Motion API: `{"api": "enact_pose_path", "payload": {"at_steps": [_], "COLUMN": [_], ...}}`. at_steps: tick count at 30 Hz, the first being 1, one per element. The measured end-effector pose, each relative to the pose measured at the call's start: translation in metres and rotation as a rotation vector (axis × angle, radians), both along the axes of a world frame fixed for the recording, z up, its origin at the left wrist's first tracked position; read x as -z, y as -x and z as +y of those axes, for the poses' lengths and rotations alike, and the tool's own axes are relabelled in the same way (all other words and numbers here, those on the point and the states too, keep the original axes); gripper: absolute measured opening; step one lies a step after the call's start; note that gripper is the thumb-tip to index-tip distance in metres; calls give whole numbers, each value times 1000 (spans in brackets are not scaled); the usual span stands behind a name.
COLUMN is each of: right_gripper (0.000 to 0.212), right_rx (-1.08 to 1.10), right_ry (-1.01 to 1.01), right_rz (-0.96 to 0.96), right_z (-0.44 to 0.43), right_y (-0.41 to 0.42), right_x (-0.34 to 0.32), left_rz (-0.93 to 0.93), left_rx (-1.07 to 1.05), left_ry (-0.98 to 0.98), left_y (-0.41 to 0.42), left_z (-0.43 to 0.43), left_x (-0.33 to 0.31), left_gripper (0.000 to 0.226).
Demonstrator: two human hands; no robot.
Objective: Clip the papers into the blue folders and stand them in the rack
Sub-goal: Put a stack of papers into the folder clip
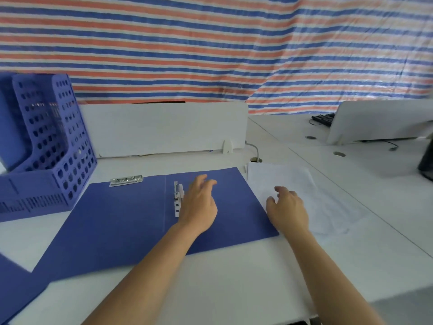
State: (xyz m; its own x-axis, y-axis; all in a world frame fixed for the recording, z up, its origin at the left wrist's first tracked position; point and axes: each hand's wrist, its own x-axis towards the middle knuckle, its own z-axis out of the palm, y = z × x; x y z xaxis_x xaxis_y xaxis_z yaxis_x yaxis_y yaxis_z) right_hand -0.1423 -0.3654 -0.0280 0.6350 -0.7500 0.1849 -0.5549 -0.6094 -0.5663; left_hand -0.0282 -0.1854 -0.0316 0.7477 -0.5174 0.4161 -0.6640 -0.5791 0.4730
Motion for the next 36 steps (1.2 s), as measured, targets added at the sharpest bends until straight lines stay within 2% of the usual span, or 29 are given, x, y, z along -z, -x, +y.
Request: {"api": "enact_pose_path", "payload": {"at_steps": [4, 7, 11, 16, 19, 22, 24, 27, 30, 33, 34, 36], "right_gripper": [57, 57, 51, 26, 23, 27, 22, 33, 40, 38, 37, 35], "right_rx": [186, 275, 288, 246, 240, 197, 149, 98, 75, 85, 83, 48], "right_ry": [21, -16, -167, -284, -432, -539, -420, -212, -74, 110, 170, 240], "right_rz": [136, 248, 210, 111, 25, 30, 54, 1, -106, -208, -251, -374], "right_z": [-39, -66, -94, -115, -121, -119, -112, -100, -81, -58, -51, -36], "right_y": [19, 25, 25, 29, 32, 33, 33, 31, 30, 32, 33, 35], "right_x": [-9, -13, -14, -23, -28, -32, -36, -53, -79, -105, -112, -122], "left_rz": [48, 52, 79, 70, 71, 77, 55, -76, -136, 7, 110, 351], "left_rx": [155, 193, 203, 201, 207, 212, 201, 144, 102, 148, 172, 192], "left_ry": [-213, -351, -504, -517, -512, -483, -397, -268, -278, -297, -263, -75], "left_y": [10, 11, 12, 11, 11, 12, 12, 15, 21, 18, 17, 13], "left_z": [-41, -62, -74, -73, -73, -72, -70, -66, -61, -52, -47, -34], "left_x": [11, 20, 30, 31, 30, 29, 29, 29, 25, 15, 8, -9], "left_gripper": [44, 48, 49, 48, 48, 48, 45, 38, 36, 38, 39, 42]}}
